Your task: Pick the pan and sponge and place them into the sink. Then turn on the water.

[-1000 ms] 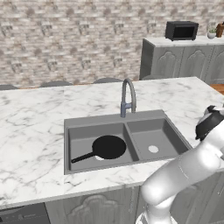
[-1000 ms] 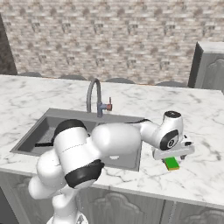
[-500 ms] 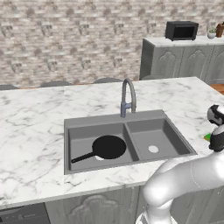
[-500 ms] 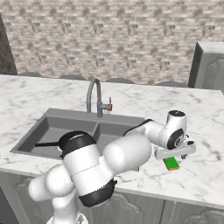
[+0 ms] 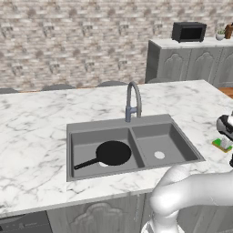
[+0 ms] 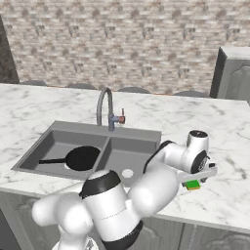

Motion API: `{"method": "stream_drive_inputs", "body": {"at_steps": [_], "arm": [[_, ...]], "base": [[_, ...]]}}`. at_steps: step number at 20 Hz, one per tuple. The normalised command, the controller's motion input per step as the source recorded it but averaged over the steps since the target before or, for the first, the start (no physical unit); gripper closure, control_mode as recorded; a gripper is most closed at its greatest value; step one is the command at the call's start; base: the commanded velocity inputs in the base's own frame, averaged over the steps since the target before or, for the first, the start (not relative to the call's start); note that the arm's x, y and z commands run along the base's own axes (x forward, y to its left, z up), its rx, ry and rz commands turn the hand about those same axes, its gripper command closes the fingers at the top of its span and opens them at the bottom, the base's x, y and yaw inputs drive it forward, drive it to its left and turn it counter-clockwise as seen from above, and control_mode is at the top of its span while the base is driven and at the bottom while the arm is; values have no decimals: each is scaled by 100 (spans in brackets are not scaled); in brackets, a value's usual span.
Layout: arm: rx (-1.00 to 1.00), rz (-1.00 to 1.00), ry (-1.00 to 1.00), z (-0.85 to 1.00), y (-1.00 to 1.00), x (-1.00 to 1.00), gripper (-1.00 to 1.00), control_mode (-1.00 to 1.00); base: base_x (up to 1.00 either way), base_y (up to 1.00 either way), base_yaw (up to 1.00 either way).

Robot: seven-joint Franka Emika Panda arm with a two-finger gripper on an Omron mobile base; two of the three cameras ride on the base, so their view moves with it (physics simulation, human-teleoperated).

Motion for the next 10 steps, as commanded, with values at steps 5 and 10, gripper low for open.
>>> {"method": "stream_drive_inputs", "body": {"at_steps": [5, 10], "arm": [[0, 1, 0, -1, 0, 3, -100, -100], [0, 0, 1, -3, 0, 20, -100, -100]], "base": [[0, 0, 0], [0, 0, 0]]}}
